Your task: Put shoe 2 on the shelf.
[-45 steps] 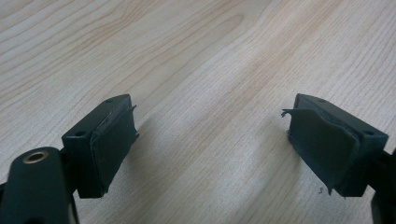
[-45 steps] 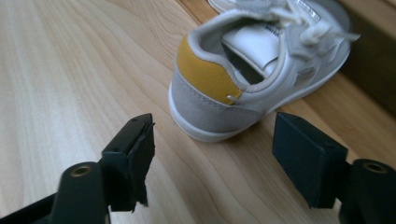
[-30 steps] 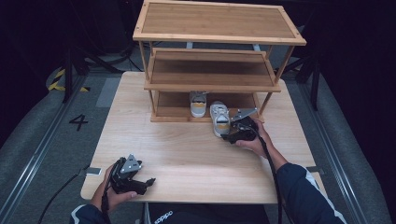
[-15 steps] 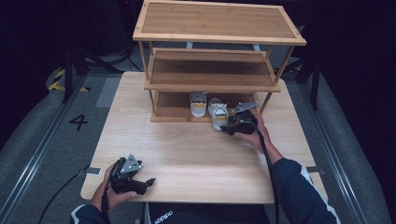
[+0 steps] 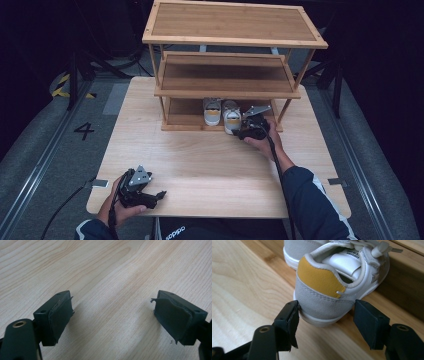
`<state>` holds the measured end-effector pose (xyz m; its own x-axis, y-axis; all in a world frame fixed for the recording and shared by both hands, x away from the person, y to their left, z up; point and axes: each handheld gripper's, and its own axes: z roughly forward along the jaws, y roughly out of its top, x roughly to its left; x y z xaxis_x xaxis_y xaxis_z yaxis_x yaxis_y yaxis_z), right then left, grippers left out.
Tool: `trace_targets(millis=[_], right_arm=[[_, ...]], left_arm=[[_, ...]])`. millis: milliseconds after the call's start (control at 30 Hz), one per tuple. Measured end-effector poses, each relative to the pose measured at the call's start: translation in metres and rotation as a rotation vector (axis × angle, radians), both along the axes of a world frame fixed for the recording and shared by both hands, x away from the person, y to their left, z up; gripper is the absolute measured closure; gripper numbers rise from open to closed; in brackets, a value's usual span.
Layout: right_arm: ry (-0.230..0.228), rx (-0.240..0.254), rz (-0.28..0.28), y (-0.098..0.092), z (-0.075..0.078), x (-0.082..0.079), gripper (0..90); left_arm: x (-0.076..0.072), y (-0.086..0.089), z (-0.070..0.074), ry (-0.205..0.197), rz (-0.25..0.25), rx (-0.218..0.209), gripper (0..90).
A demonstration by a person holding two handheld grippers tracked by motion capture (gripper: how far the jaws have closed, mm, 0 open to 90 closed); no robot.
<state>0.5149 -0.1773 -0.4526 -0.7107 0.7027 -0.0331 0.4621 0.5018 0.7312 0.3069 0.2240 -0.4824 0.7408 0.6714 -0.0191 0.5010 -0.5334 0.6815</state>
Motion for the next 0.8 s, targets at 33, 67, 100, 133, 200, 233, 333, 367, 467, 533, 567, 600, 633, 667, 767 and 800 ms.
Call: trace_targets(millis=[33, 67, 100, 133, 200, 233, 333, 367, 467, 533, 567, 600, 633, 667, 767, 800], right_arm=[[0.002, 0.001, -0.004, 0.001, 0.000, 0.001, 38.2], [0.004, 0.001, -0.007, 0.002, 0.000, 0.003, 38.4], [0.001, 0.002, -0.008, 0.003, 0.000, 0.004, 38.4], [0.000, 0.009, -0.015, 0.004, -0.001, 0.007, 38.5], [-0.005, 0.009, -0.021, 0.006, -0.002, 0.009, 38.6], [-0.007, 0.012, -0.021, 0.006, -0.002, 0.011, 38.6], [-0.013, 0.007, -0.025, 0.009, -0.002, 0.015, 38.8], [-0.013, 0.007, -0.025, 0.009, -0.002, 0.015, 38.8], [-0.012, 0.011, -0.037, 0.010, -0.003, 0.017, 38.8], [-0.011, 0.005, -0.040, 0.011, -0.002, 0.019, 38.8], [-0.011, 0.005, -0.040, 0.011, -0.002, 0.019, 38.8], [-0.014, 0.001, -0.042, 0.011, -0.002, 0.020, 38.7], [-0.012, 0.000, -0.046, 0.012, -0.002, 0.021, 38.7], [-0.012, -0.001, -0.052, 0.012, -0.002, 0.022, 38.7], [-0.016, -0.008, -0.053, 0.014, -0.002, 0.024, 38.7], [-0.014, -0.010, -0.054, 0.014, -0.002, 0.025, 38.7]], left_arm=[[0.000, 0.000, 0.000, -0.001, 0.000, 0.000, 15.5], [0.000, 0.000, 0.000, 0.000, 0.000, 0.000, 15.5], [0.000, 0.000, 0.000, 0.000, 0.000, 0.000, 15.5], [0.000, 0.000, 0.000, 0.000, 0.000, 0.000, 15.5], [0.000, 0.000, 0.000, -0.001, 0.000, 0.000, 15.5], [0.000, 0.000, 0.000, -0.001, -0.001, 0.000, 15.5], [0.000, 0.000, 0.000, -0.001, -0.001, 0.000, 15.5], [0.000, 0.000, 0.000, -0.001, -0.001, 0.000, 15.5], [0.000, 0.000, 0.000, -0.001, 0.000, 0.000, 15.5], [0.000, 0.000, 0.000, -0.001, -0.001, -0.001, 15.5], [0.000, 0.000, 0.000, -0.001, -0.001, -0.001, 15.5], [0.000, 0.000, 0.000, -0.001, -0.001, 0.000, 15.5], [0.000, 0.000, 0.000, -0.001, -0.001, 0.000, 15.5], [0.000, 0.000, 0.000, -0.001, -0.001, 0.000, 15.5], [0.000, 0.000, 0.000, -0.001, -0.001, 0.000, 15.5], [0.000, 0.000, 0.000, 0.000, -0.001, -0.001, 15.5]])
